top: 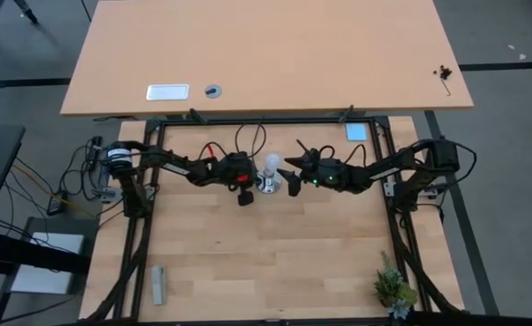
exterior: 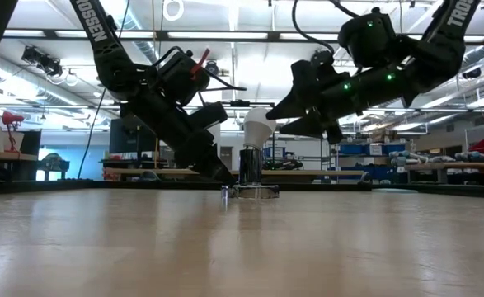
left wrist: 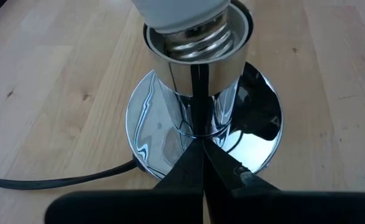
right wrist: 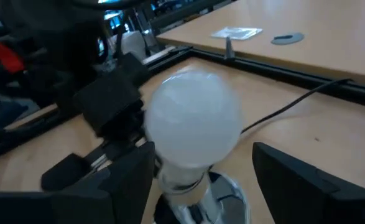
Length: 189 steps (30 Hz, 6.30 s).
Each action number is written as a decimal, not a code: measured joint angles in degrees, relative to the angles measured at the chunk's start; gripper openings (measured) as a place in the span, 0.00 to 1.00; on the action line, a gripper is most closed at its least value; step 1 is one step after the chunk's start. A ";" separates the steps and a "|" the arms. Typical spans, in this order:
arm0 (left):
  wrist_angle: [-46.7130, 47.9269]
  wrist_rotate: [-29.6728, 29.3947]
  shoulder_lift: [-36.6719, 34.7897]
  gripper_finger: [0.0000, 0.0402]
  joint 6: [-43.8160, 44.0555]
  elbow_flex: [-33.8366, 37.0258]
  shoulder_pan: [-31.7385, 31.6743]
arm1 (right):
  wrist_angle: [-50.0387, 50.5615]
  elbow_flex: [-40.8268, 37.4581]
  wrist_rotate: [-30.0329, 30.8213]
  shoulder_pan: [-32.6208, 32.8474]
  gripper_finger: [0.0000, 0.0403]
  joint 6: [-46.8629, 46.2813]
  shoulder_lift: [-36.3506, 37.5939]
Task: Screw lightbulb
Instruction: Remove the lightbulb from the lamp socket
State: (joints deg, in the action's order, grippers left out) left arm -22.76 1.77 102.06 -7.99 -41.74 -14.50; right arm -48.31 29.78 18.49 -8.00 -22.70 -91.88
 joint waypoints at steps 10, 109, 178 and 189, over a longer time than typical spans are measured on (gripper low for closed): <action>-0.02 0.01 0.00 0.00 -0.04 -0.02 0.00 | -2.44 0.00 -7.85 -3.91 0.69 -0.11 0.00; 11.45 -5.52 -10.80 0.00 2.64 -9.64 -2.74 | 46.64 20.68 -4.88 0.03 0.02 2.22 2.89; -3.85 -2.63 4.35 0.00 8.50 -13.99 7.17 | 66.78 21.25 1.19 2.29 0.02 3.35 3.06; -2.27 -3.28 4.04 0.00 6.84 -13.97 7.06 | 63.26 21.57 -14.48 2.78 0.02 5.93 2.06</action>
State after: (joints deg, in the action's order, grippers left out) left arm -25.03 -1.51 106.10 -1.15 -55.70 -7.44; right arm 14.95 51.35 4.01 -5.22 -16.77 -89.82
